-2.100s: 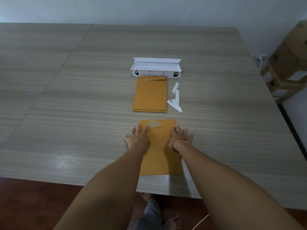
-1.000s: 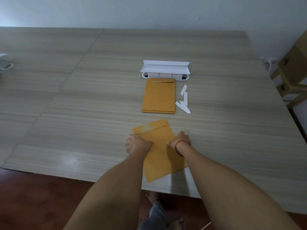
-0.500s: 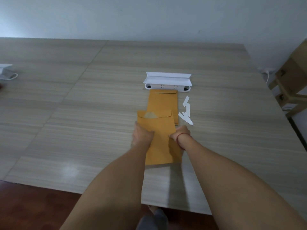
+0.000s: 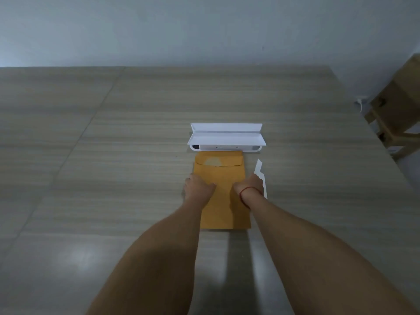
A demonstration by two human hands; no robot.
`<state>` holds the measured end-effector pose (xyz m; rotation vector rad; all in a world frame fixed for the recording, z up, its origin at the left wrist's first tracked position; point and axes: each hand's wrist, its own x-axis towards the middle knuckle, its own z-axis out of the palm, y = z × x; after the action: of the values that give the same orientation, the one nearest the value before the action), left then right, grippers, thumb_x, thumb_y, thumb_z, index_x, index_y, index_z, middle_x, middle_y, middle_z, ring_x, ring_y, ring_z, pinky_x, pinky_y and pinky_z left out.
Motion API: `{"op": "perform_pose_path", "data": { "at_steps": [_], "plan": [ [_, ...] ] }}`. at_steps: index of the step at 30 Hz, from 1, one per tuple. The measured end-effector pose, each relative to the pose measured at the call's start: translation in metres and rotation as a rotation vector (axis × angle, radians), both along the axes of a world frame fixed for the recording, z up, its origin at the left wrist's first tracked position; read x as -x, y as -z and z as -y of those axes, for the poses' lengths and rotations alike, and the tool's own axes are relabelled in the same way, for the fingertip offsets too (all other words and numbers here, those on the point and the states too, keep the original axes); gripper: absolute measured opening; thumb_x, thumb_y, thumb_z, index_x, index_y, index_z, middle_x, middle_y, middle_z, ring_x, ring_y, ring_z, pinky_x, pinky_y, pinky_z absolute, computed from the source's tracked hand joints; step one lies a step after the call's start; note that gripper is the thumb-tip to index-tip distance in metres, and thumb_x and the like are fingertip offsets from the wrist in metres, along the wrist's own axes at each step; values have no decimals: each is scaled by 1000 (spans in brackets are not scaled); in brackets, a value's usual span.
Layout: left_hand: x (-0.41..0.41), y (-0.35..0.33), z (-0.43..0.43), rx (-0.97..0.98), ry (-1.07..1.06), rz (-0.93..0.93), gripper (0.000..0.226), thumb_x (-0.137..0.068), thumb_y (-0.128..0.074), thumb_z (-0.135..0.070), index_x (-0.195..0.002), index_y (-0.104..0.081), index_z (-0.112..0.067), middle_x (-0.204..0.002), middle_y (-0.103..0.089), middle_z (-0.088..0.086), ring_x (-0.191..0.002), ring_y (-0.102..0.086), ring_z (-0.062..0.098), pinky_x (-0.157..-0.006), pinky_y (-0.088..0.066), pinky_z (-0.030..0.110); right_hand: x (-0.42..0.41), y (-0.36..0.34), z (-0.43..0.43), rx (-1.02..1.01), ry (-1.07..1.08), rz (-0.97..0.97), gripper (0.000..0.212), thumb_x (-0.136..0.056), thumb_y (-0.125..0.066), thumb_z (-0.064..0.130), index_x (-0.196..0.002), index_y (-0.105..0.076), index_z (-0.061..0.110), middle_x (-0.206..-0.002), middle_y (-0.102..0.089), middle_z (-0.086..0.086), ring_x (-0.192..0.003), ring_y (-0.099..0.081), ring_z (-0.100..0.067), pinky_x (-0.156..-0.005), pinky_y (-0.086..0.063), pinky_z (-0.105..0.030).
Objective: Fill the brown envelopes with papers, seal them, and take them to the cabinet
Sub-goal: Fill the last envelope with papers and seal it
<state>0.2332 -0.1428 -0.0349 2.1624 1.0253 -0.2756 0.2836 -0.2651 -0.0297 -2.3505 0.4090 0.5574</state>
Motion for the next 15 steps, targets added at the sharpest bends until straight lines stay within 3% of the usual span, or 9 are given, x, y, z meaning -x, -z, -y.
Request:
{"op": "perform_pose_path", "data": {
  "at_steps": [2,4,8,12,15],
  "plan": [
    [-23,7,-7,-43,18,-30,78,-83,-65,-45,-140,-31,-2,-141,-40,16,-133,-39,33,-109,-37,43,-18,8,-11,22,-2,0,17,-87,-62,17,-74,-54,12,-94,-62,-9,-81,-60,-24,-65,-48,-29],
    [-38,12,-14,-67,29,-59,76,-84,-63,-47,-137,-34,-3,-140,-41,16,-132,-40,33,-109,-37,42,-31,13,-19,57,-11,6,13,-86,-64,21,-92,-63,9,-106,-62,-11,-95,-61,-27,-71,-50,-31],
    [-61,23,-24,-97,66,-68,69,-81,-65,-46,-131,-41,-4,-134,-43,16,-127,-42,32,-108,-37,40,-48,23,-31,145,-47,2,37,-86,-64,28,-117,-58,10,-128,-52,-14,-118,-52,-32,-91,-47,-37],
    [-64,30,-30,-11,-36,-95,82,-68,-77,-44,-130,-38,-8,-134,-43,14,-128,-41,31,-106,-40,40,-59,26,-37,144,15,-103,59,-80,-72,29,-130,-45,13,-134,-48,-14,-123,-49,-33,-95,-46,-40],
    [-52,27,-41,129,-146,-79,91,-58,-87,-36,-128,-38,-5,-127,-51,12,-122,-51,31,-99,-48,42,-57,24,-33,89,19,-229,62,-76,-77,28,-128,-50,9,-131,-53,-13,-120,-53,-32,-94,-50,-40]
  ]
}}
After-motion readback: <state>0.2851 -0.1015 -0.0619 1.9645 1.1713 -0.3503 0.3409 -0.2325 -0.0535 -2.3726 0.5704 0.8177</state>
